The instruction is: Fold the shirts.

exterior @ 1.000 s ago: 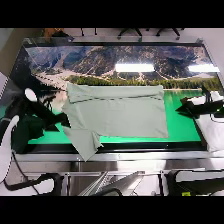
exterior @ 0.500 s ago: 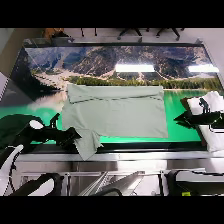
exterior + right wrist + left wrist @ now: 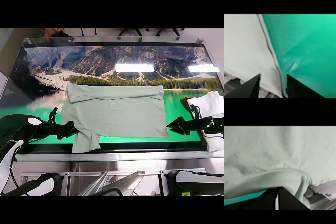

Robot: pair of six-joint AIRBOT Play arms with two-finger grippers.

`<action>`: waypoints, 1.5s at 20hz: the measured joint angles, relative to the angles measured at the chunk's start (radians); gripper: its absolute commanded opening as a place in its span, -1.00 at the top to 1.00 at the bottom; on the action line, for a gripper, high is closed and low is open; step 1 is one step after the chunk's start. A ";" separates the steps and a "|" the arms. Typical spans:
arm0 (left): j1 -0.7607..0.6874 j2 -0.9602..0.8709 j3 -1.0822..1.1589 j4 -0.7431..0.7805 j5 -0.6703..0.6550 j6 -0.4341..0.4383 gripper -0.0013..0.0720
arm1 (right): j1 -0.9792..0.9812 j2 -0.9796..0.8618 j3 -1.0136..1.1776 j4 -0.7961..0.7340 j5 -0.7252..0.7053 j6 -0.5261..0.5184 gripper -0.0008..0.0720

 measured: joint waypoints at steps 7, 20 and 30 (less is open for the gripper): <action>0.081 0.085 0.005 0.025 -0.090 0.030 0.93 | 0.098 0.007 -0.055 -0.039 0.014 0.012 0.93; 0.095 0.388 0.048 0.334 -0.272 -0.122 0.93 | 0.138 0.195 -0.028 -0.222 0.060 0.253 0.93; 0.015 -0.032 0.544 0.259 -0.160 -0.089 0.93 | 0.189 0.008 0.214 0.293 -0.236 0.037 0.93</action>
